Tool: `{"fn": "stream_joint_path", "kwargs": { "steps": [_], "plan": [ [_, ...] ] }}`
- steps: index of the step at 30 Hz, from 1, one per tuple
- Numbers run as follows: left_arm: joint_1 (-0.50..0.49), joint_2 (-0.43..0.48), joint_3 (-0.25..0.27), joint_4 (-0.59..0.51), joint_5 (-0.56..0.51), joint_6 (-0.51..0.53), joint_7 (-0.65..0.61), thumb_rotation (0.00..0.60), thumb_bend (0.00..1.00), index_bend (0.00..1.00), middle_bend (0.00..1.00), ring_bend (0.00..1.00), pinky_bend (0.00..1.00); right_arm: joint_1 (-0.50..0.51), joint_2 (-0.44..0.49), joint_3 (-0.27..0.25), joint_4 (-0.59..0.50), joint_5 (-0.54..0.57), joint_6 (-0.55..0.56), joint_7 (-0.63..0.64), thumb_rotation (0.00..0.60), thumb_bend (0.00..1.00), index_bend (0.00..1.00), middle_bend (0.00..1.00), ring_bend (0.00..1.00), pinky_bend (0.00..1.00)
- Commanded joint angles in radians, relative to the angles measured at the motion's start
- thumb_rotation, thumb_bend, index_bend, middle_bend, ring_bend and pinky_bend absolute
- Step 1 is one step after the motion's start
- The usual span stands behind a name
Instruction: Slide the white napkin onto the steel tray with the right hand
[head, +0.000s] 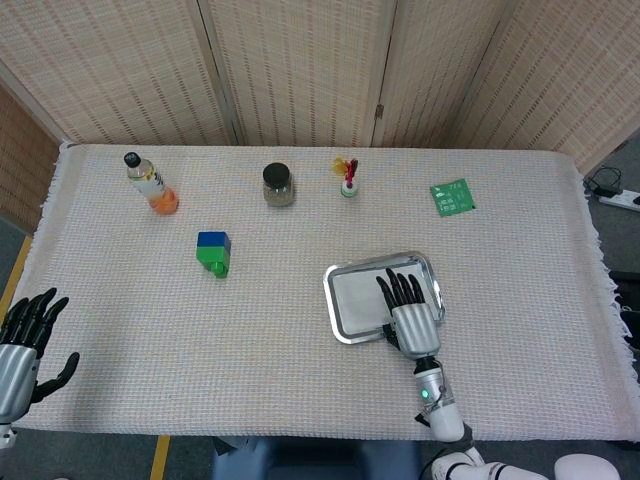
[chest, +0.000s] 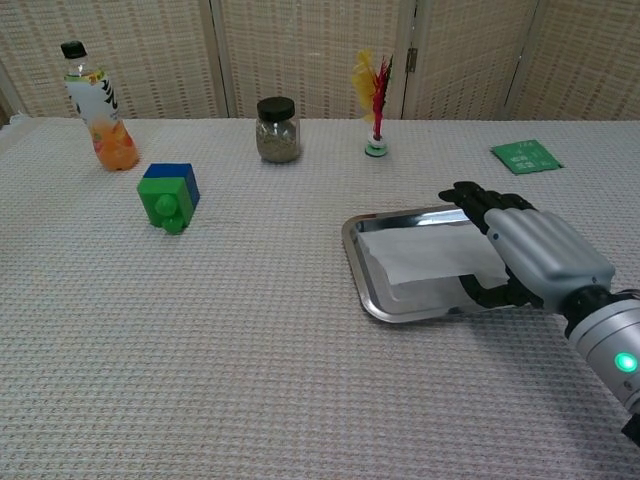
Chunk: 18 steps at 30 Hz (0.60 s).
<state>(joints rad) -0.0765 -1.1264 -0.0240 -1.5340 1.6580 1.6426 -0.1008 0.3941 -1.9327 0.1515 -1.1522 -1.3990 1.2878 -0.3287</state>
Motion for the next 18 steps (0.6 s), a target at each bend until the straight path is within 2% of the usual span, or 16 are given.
{"fn": "stream_joint_path", "kwargs": {
  "steps": [1,14,18],
  "plan": [
    [0.001,-0.002,-0.002,0.001,-0.004,0.000,0.001,0.600,0.44,0.00,0.00,0.00,0.00,0.002,0.047,0.006,-0.061,0.041,-0.041,-0.059,0.600,0.54,0.00,0.00,0.00,0.00],
    [-0.001,-0.005,-0.005,0.005,-0.010,-0.005,0.017,0.600,0.44,0.00,0.00,0.00,0.00,0.072,0.299,0.042,-0.413,0.297,-0.299,-0.233,0.600,0.54,0.00,0.00,0.00,0.00],
    [-0.001,-0.006,-0.005,0.005,-0.007,-0.003,0.019,0.600,0.44,0.00,0.00,0.00,0.00,0.107,0.362,0.043,-0.485,0.390,-0.346,-0.293,0.600,0.54,0.00,0.00,0.00,0.00]
  ]
}}
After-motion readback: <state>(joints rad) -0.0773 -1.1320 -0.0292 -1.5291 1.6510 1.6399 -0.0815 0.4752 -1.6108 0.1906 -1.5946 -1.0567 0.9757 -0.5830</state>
